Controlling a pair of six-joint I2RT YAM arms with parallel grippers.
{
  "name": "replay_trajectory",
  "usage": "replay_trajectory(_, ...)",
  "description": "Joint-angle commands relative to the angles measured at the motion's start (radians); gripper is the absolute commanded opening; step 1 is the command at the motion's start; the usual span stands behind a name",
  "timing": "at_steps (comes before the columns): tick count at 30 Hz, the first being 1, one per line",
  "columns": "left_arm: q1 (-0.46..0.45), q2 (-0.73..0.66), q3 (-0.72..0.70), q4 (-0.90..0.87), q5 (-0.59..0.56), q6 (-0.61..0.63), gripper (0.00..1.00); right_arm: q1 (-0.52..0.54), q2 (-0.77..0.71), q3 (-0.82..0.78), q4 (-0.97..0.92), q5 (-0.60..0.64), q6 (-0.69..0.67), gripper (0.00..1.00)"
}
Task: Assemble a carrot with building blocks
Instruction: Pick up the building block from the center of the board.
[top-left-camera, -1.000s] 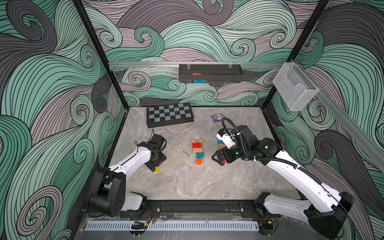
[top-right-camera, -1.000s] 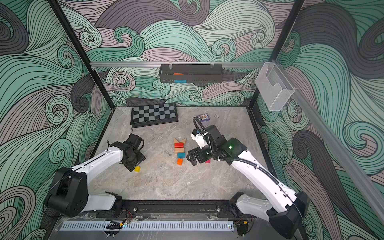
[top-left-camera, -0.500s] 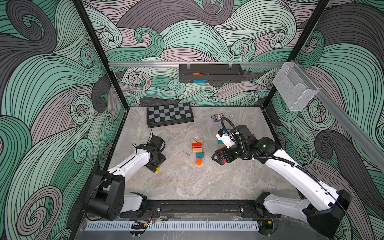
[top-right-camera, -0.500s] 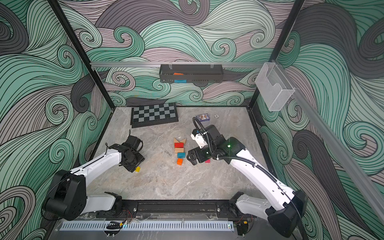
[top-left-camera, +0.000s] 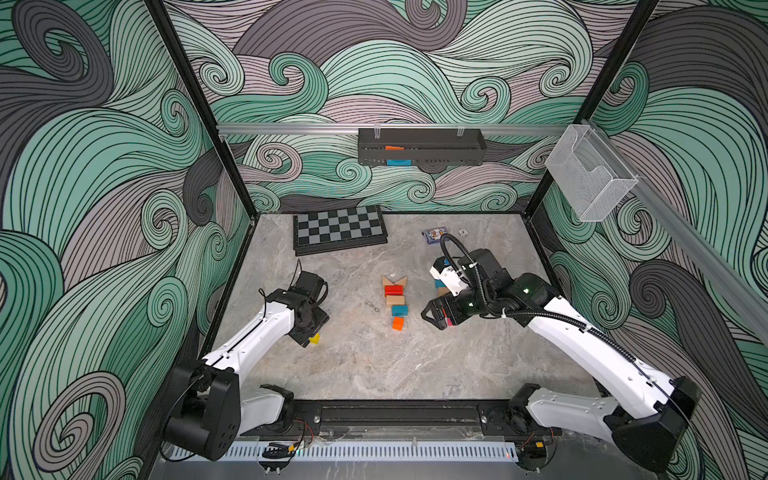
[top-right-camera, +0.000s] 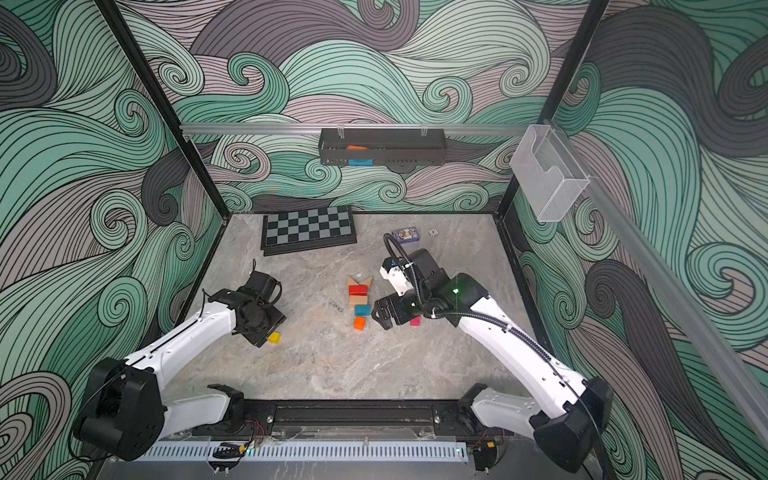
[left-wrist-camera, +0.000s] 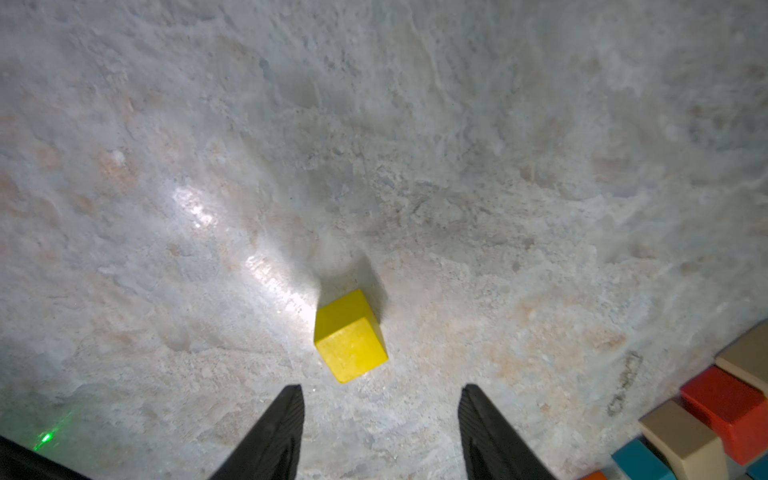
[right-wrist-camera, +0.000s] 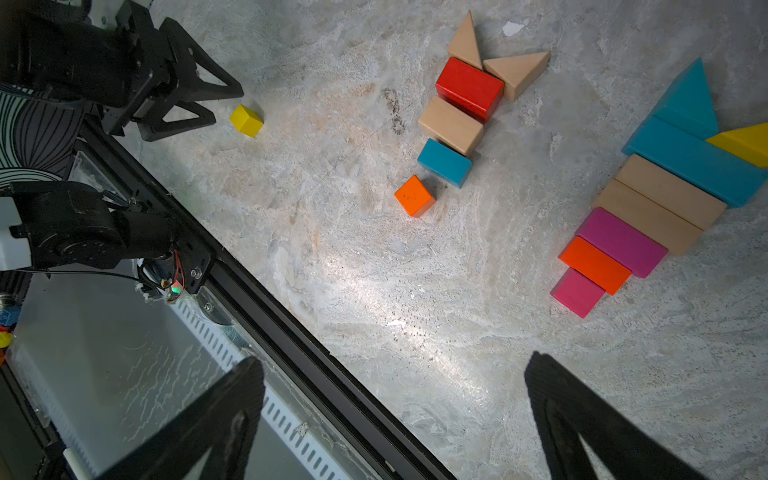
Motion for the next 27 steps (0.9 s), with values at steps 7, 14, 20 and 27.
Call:
replay_trajectory(7, 0.004, 0.102, -0.016, 0.074, 0.019, -0.02, 0.59, -0.006, 0.01, -0.01, 0.018, -0.023, -0.008, 0.99)
replay_trajectory(14, 0.005, 0.132, -0.02, 0.097, 0.017, -0.008, 0.51, -0.006, 0.012, -0.01, 0.019, -0.018, -0.01, 0.99)
replay_trajectory(20, 0.005, 0.114, -0.043, 0.097, 0.016, -0.009, 0.27, -0.007, 0.018, -0.007, 0.023, -0.019, -0.01, 0.99)
replay_trajectory(27, -0.009, 0.105, 0.012, 0.083, 0.063, 0.095, 0.13, -0.007, 0.028, 0.003, 0.026, -0.019, -0.01, 0.99)
